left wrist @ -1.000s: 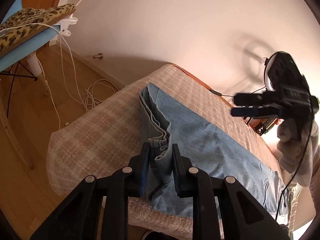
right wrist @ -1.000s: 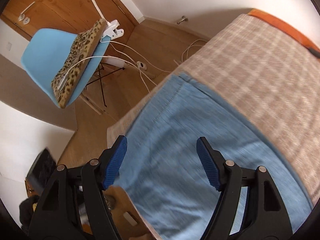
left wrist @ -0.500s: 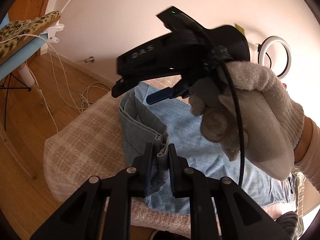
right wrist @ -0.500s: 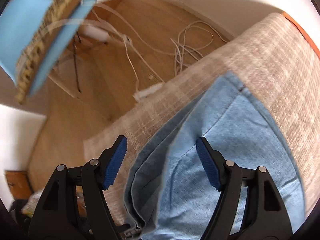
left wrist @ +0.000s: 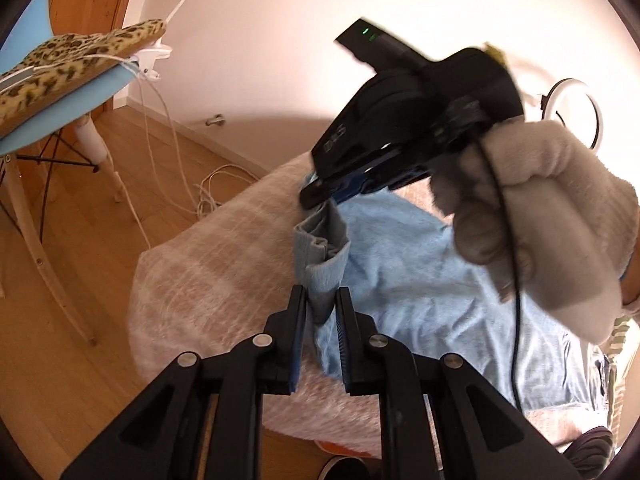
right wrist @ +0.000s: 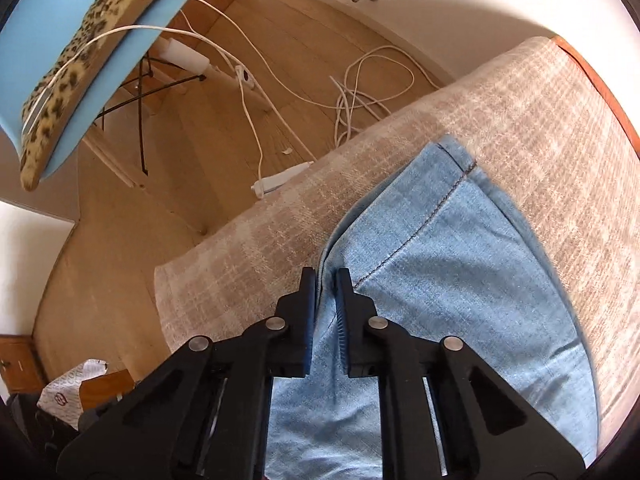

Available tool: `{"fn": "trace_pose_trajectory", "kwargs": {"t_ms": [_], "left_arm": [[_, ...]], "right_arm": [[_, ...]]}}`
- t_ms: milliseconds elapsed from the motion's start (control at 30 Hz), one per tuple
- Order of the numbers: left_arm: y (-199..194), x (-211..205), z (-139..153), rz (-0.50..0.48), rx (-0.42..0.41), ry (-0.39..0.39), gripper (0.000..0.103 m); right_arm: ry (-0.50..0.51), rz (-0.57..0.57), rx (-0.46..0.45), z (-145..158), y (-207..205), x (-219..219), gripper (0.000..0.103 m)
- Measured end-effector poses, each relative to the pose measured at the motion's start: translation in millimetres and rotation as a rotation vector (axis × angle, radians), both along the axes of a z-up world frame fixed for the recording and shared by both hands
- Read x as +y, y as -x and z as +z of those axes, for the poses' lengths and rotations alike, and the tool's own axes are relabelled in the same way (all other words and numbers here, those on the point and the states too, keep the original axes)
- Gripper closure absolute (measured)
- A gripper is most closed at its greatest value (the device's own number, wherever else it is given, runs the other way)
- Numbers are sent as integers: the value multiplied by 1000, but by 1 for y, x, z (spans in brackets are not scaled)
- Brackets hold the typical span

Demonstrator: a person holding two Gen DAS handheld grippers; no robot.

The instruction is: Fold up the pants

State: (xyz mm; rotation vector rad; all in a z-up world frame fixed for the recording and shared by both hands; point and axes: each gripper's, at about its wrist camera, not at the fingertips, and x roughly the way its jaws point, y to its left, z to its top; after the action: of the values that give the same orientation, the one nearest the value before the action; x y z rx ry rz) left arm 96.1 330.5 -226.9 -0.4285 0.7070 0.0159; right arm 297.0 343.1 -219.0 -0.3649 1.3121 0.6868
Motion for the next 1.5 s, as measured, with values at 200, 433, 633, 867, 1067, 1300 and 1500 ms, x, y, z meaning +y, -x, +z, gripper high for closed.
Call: {"fn": "trace_pose_trajectory", "kwargs": {"t_ms": [200, 433, 633, 867, 1067, 1300, 1500], "left_arm": [[-9, 10, -12, 71, 77, 12, 77], [-22, 18, -13, 61, 36, 111, 77], [-21, 1, 2, -11, -65, 100, 87], [-23, -22, 15, -107, -88, 36, 90], [-23, -38, 25, -148, -112, 20, 90], [-19, -61, 39, -213, -109, 4, 90], [-19, -87, 52, -263, -84, -25, 90]], "right_arm": [[-69, -23, 34, 10, -5, -24, 95], [-118, -39, 71, 18, -10, -49, 95], [-153, -49, 111, 20, -21, -55, 81], [-165, -57, 103, 29, -37, -51, 47], [-72, -70, 41, 29, -45, -51, 57], [-138, -126, 24, 43, -46, -100, 93], [-211, -187, -5, 74, -39, -158, 94]]}}
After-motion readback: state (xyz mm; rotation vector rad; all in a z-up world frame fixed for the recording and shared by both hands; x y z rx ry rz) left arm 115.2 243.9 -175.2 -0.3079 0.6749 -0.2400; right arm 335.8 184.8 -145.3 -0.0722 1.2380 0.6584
